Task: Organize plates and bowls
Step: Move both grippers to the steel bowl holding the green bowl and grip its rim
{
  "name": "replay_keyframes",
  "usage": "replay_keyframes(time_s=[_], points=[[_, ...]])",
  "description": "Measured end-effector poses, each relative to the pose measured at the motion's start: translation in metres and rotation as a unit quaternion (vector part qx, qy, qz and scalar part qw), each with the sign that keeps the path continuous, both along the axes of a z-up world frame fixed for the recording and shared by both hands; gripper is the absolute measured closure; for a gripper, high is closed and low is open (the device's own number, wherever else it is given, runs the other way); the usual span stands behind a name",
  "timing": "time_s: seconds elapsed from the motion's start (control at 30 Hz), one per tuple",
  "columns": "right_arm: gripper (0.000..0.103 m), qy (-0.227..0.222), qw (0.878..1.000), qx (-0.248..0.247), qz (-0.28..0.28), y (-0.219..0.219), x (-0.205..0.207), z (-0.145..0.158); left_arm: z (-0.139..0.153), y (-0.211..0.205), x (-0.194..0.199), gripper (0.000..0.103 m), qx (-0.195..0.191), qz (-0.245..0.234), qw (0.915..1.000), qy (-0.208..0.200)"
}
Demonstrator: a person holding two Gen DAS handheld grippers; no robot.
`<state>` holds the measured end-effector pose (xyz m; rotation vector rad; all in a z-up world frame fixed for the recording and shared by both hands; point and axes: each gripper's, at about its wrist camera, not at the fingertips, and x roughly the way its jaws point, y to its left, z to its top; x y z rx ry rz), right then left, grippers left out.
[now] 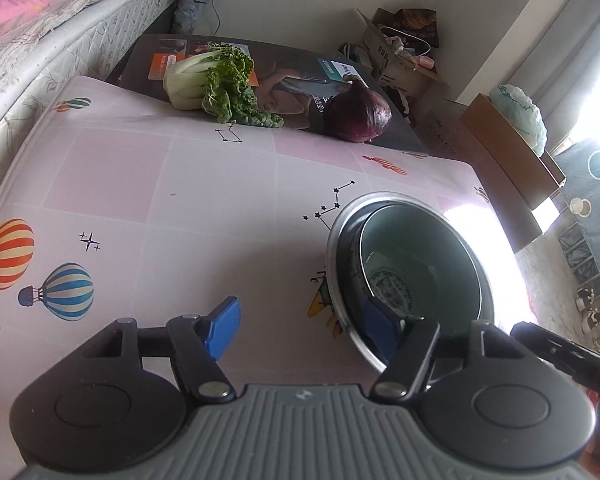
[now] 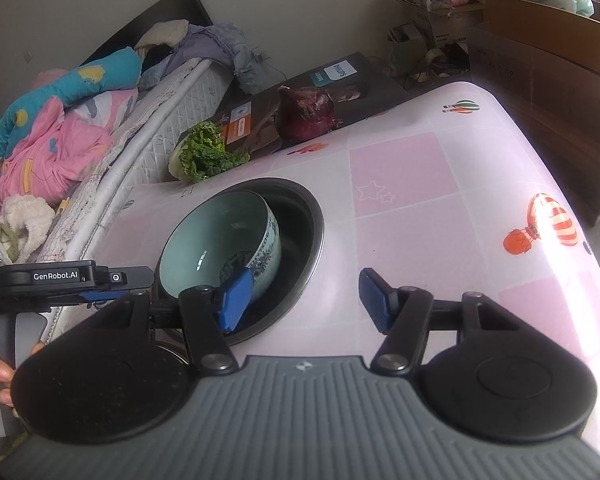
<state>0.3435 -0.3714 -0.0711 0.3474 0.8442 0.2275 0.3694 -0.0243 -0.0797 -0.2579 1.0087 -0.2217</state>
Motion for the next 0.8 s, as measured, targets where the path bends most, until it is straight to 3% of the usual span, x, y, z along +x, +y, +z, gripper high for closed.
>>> replay_keyframes(time_s=[0.23, 0.33, 0.6, 0.7, 0.8], points=[[0.046, 0.014, 1.000, -0.003, -0.003, 0.003, 0.015, -0.014, -0.004, -0.009, 0.011, 0.044, 0.015, 0.005, 0.9998, 0.010], [0.052, 0.018, 1.000, -0.006, -0.006, 0.002, 0.021, -0.018, -0.004, -0.010, 0.014, 0.045, 0.018, 0.005, 0.9998, 0.011], [0.086, 0.019, 0.999, -0.005, 0.026, 0.012, 0.032, -0.021, -0.004, -0.020, 0.024, 0.058, 0.032, -0.003, 0.9994, 0.011], [0.086, 0.013, 0.999, -0.034, 0.037, 0.021, 0.032, -0.019, -0.007, -0.025, 0.028, 0.064, 0.035, -0.006, 0.9992, 0.015], [0.086, 0.015, 0.999, -0.026, 0.043, 0.019, 0.032, -0.019, -0.012, -0.029, 0.033, 0.065, 0.036, -0.009, 0.9990, 0.024]])
